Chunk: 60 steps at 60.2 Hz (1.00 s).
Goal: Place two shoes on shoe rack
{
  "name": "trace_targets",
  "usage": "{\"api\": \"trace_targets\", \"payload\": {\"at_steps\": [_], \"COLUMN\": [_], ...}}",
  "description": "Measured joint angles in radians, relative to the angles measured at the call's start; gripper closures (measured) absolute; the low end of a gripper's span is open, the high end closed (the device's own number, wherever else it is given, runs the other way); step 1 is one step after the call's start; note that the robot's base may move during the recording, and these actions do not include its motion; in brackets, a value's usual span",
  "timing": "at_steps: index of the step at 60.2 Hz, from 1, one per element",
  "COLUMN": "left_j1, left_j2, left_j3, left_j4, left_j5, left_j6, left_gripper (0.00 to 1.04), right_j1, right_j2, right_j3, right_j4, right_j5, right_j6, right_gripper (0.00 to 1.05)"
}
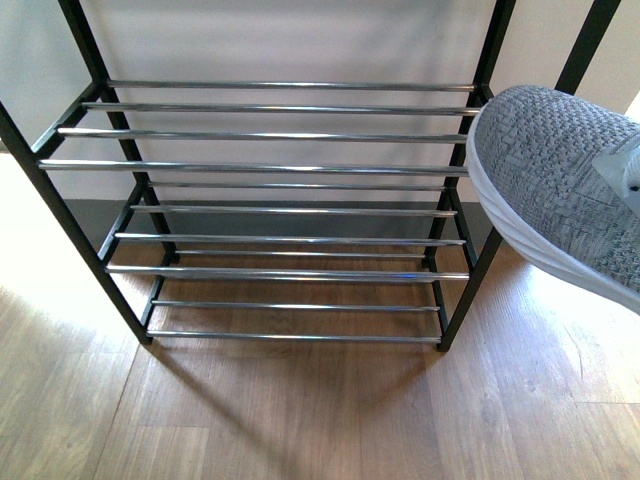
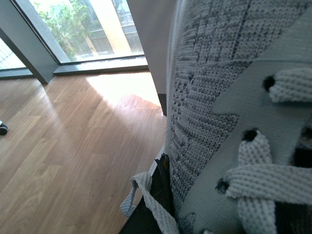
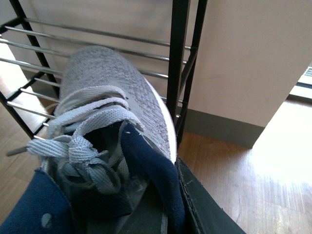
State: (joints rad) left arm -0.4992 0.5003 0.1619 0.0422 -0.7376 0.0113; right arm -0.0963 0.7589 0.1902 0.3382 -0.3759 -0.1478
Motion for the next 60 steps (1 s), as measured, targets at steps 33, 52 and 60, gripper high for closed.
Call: {"api": "trace_targets", "payload": {"at_steps": [33, 52, 60], "left_j1": [0.0, 0.0, 0.0], "left_j2": [0.0, 0.0, 0.0], "left_j3": [0.0, 0.0, 0.0], "left_j4": [0.0, 0.0, 0.0], "left_j5": [0.004, 0.002, 0.002], "left_j6": [0.002, 0.002, 0.001], "left_gripper": [1.02, 1.02, 1.02], "right_j1": [-0.002, -0.003, -0.003], "right_j2": [0.0, 0.0, 0.0], "right_j3": [0.0, 0.001, 0.001], "right_j4": [0.0, 0.0, 0.0], "right_j5": [0.01, 0.016, 0.013], "right_j6": [-0.002, -0.003, -0.002], "right_gripper": [1.03, 1.03, 1.03]}}
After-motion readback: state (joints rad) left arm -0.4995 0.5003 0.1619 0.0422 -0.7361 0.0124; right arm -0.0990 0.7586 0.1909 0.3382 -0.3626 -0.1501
